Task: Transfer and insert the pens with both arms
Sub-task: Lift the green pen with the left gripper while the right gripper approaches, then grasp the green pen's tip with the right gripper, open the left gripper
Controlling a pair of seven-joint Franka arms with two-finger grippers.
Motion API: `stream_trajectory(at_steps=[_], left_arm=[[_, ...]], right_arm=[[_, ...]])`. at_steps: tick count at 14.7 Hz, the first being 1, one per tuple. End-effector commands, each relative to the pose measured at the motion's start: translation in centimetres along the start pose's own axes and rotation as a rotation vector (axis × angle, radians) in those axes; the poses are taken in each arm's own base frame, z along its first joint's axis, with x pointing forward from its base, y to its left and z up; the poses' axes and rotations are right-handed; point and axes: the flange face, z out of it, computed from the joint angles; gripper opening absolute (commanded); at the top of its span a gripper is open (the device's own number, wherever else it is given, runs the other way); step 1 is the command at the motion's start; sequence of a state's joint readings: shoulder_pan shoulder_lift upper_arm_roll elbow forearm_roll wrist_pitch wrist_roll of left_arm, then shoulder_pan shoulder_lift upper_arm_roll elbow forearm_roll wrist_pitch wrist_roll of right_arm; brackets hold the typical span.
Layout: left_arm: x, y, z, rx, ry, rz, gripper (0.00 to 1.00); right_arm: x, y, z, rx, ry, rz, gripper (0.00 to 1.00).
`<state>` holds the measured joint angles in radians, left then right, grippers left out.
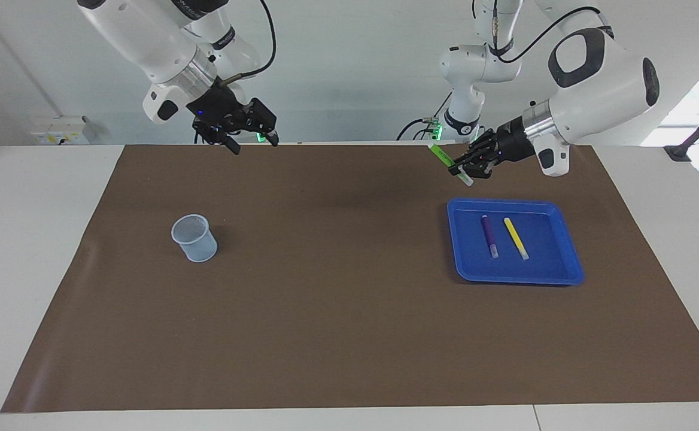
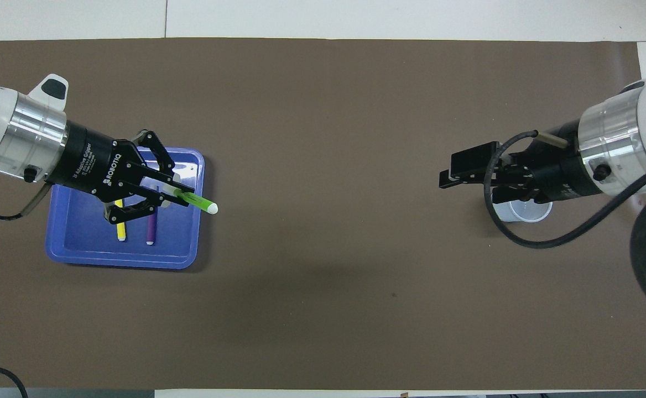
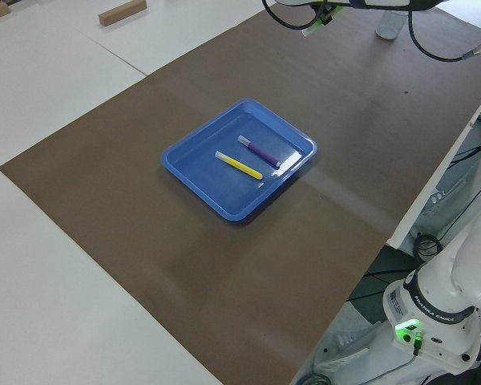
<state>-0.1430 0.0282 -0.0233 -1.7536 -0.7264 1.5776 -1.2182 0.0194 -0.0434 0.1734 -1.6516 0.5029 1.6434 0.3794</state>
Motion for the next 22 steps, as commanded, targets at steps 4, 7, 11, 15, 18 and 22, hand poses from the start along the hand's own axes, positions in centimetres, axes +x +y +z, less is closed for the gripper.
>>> stream_trajectory(at_steps=[4,7,11,15,18,22], left_arm=[[-3.5,-1.9,4.4,-0.143,-0.072,-0.261,0.0],[-4.5,-1.6,5.3,-0.16,-0.083,-0.311,0.0],[-5.6,-1.6,5.6,-0.176,-0.099,-0.338,0.0],[-6.4,-1.6,6.4,-0.207,-0.104,-0.362,0.0],[-6.6,-1.9,6.9,-0.215,-0.101,-0.368,0.0],[-6.6,-1.9,7.0,-0.218,-0.109,-0.374,0.0]], right_arm=[[-3.3,-5.4,3.7,0.214,-0.012,0.121,1.0],[-4.8,-8.4,6.1,0.241,0.026,0.135,1.0],[-4.3,-10.0,9.2,0.264,0.049,0.105,1.0],[-4.1,-11.4,11.9,0.276,0.045,0.089,1.0],[-4.9,-12.4,12.7,0.278,0.041,0.063,1.0],[-5.0,-12.4,12.8,0.271,0.046,0.053,1.0]])
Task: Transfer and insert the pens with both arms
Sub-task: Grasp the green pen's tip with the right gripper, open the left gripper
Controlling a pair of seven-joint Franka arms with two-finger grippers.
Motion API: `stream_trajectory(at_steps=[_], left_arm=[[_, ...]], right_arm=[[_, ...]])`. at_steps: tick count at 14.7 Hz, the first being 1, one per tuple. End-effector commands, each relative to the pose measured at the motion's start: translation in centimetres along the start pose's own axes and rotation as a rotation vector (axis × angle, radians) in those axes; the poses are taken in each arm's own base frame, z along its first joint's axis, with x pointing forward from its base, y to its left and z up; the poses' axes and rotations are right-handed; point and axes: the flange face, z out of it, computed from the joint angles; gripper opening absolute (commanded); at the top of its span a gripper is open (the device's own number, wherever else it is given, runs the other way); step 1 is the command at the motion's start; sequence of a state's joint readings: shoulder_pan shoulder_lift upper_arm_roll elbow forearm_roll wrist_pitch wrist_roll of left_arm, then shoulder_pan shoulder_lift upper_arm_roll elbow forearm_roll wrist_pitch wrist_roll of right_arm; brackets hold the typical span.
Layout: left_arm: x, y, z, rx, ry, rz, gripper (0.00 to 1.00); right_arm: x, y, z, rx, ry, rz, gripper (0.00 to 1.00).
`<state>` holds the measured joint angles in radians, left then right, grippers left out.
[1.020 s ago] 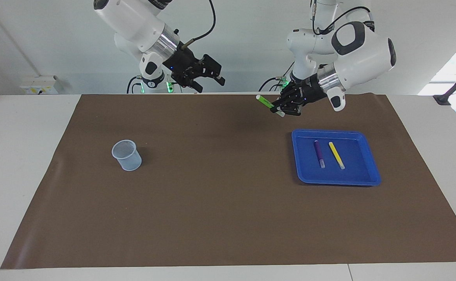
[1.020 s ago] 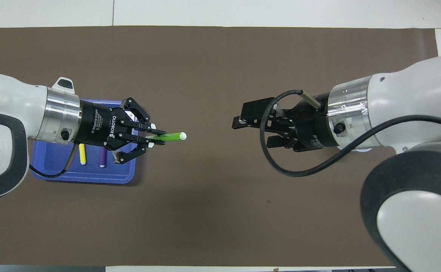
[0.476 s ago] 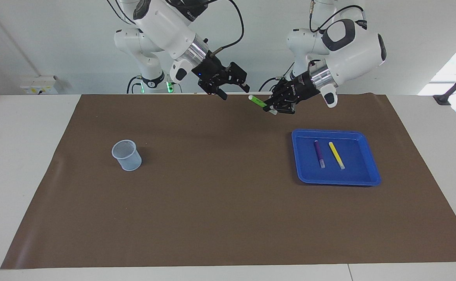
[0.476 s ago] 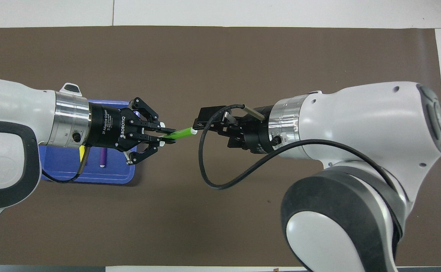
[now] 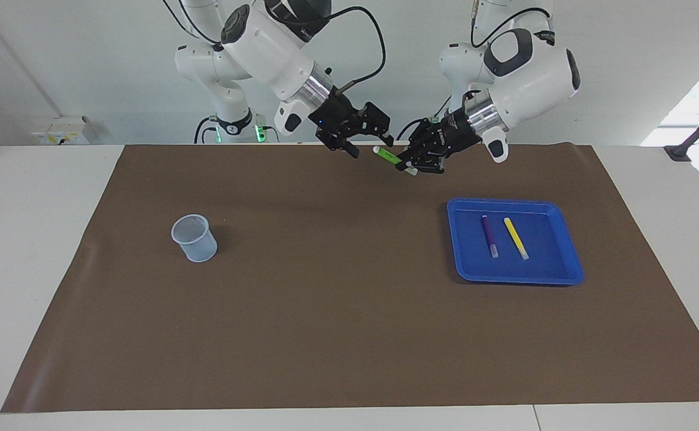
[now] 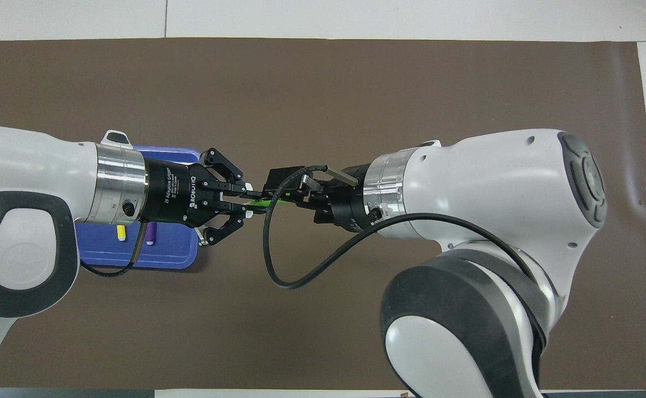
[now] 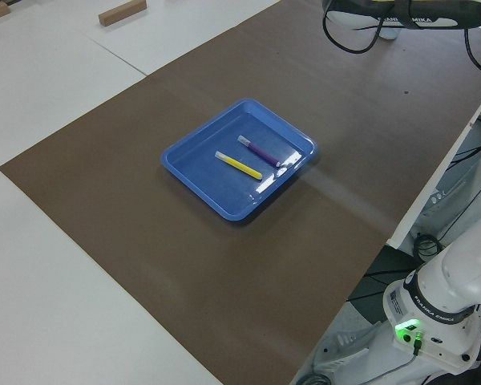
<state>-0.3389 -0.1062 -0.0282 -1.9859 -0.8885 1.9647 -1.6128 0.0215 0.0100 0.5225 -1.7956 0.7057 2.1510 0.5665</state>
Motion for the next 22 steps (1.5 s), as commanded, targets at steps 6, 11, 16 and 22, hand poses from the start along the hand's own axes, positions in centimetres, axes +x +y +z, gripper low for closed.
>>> stream_trajectory(at_steps=[6,11,16,22], left_arm=[[0.04,-1.02,-0.27,-0.022,-0.022,-0.028,0.0],[0.24,-0.88,-0.47,-0.026,-0.031,-0.042,0.0],[0.28,-0.83,-0.54,-0.029,-0.033,-0.043,0.0],[0.42,-0.88,-0.47,-0.028,-0.032,-0.05,0.0]], right_arm=[[0.63,-0.07,-0.38,0.032,0.053,-0.044,1.0],[0.44,0.18,-0.02,0.024,0.049,-0.046,0.9],[0.2,0.61,0.47,0.007,0.044,-0.054,0.0],[0.36,0.48,0.21,-0.022,0.061,-0.08,0.0]])
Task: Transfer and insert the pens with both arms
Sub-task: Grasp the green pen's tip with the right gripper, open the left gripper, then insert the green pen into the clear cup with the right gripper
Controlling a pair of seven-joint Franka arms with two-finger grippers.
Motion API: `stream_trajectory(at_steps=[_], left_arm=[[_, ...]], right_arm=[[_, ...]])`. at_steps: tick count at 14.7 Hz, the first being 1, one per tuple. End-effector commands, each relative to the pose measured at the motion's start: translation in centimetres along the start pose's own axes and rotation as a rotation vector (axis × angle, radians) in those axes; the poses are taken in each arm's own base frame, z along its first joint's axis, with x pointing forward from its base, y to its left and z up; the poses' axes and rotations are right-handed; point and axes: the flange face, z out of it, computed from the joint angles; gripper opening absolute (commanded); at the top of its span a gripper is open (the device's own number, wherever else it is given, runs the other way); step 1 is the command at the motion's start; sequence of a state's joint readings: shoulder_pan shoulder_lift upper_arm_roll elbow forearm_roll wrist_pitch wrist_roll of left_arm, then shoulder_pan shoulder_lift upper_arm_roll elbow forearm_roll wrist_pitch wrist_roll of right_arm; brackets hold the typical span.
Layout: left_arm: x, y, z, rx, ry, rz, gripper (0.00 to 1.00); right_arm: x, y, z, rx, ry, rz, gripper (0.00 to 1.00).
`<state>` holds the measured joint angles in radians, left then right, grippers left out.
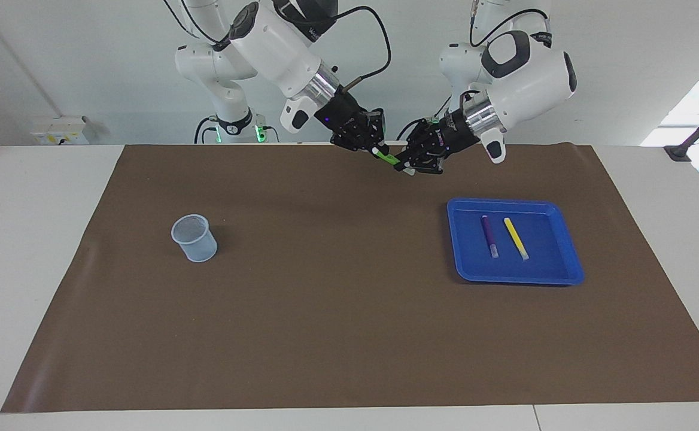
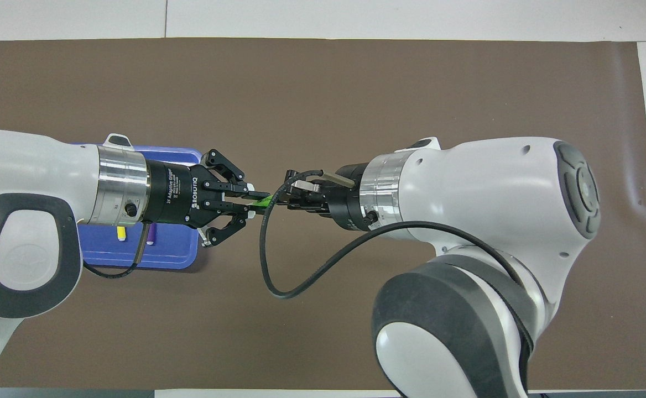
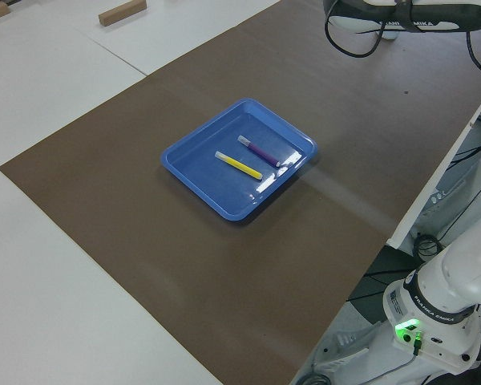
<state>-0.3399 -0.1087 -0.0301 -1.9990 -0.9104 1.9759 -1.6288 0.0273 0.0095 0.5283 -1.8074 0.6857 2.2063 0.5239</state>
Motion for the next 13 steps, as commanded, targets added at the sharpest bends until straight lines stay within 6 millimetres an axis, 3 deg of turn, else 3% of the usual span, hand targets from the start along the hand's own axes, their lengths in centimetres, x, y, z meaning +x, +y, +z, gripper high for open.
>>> stream_trajectory(at_steps=[1,3,4,5,9,13], left_arm=[[0.1,-0.9,-0.8,-0.025,-0.015,-0.018,0.0],[0.0,-1.0,-1.1,-0.029,-0.017,-0.015,0.0],[0.0,-1.1,-1.1,-0.03,-0.018,-0.014,0.6],[-0.2,-1.2,-1.4,-0.03,-0.02,-0.012,1.0],[-0.1,-1.6,-2.2,-0.035,-0.014,0.011,1.0],[1.8,-0.8,-3.6,-0.057,0.078,0.176,1.0]], right_arm=[[0.1,0.5,-0.2,-0.028,0.016,-0.026,0.0],[0.0,0.7,-0.8,-0.037,0.019,-0.027,0.0],[-0.1,0.8,-1.2,-0.055,0.024,-0.038,0.0],[-0.1,1.0,-1.6,-0.077,0.027,-0.047,0.0],[1.4,3.9,-4.5,-0.155,0.049,-0.047,0.0],[4.3,10.2,-8.0,-0.238,0.096,-0.049,0.0]])
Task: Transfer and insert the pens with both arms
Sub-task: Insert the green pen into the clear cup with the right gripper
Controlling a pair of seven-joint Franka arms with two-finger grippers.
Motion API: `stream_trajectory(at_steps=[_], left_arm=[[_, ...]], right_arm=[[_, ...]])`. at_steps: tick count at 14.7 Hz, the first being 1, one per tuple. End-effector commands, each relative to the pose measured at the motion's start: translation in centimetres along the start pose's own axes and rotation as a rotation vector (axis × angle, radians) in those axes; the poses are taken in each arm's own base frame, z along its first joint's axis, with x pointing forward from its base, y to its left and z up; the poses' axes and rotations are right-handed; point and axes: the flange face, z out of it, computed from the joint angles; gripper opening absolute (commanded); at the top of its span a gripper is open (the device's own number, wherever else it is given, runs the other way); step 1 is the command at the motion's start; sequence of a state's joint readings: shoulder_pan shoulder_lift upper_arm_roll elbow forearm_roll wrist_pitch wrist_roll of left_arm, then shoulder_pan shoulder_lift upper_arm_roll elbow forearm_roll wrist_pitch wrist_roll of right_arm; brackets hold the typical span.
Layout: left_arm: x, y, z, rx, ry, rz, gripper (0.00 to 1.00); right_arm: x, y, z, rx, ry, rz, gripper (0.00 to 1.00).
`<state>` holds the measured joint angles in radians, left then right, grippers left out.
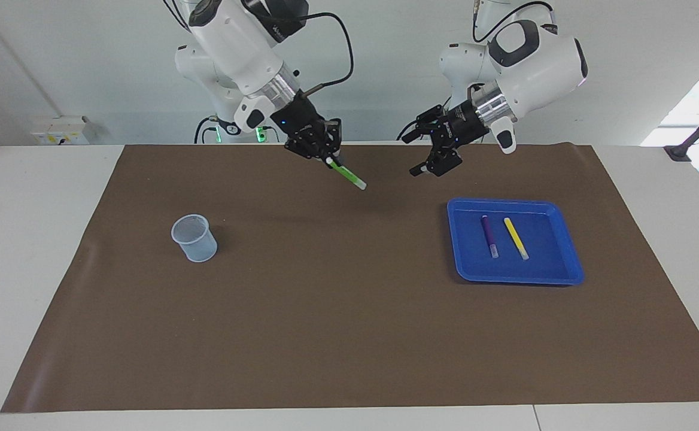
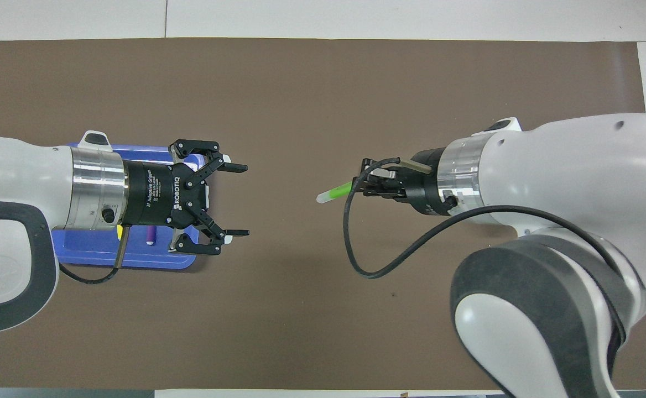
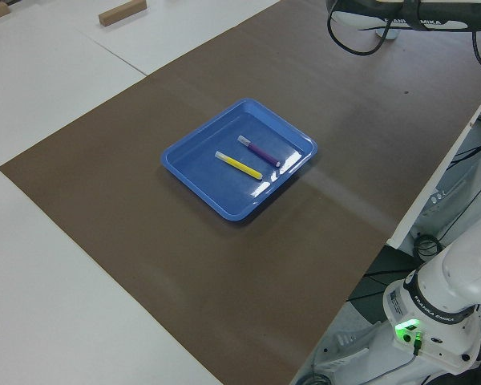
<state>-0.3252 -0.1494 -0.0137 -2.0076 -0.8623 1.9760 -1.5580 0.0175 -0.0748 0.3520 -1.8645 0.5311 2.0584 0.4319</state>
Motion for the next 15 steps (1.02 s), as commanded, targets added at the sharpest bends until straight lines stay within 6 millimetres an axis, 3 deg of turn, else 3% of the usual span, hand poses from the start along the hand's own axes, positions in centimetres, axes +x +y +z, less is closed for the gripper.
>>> stream_trajectory(at_steps=[1,4,7,8,13,15], left_arm=[[2.8,-0.3,-1.6,-0.009,0.087,0.143,1.0],[6.8,-0.4,-3.2,0.044,0.182,0.378,1.0],[12.1,-0.1,-5.6,0.147,0.296,0.643,1.0],[14.0,0.1,-6.3,0.185,0.333,0.739,1.0],[23.8,3.1,-6.2,0.39,0.473,1.125,1.0],[26.5,4.4,-5.1,0.463,0.531,1.237,1.0]], right_arm=[[1.0,5.6,-1.9,-0.07,0.03,-0.011,0.0],[2.7,10.6,-3.7,-0.235,0.01,-0.041,0.0],[3.6,13.0,-4.6,-0.385,0.038,-0.139,0.0],[3.9,15.0,-5.0,-0.448,0.045,-0.149,0.0],[5.1,22.5,-6.4,-0.54,0.043,-0.27,0.0],[5.3,24.7,-6.3,-0.536,0.05,-0.287,0.0]])
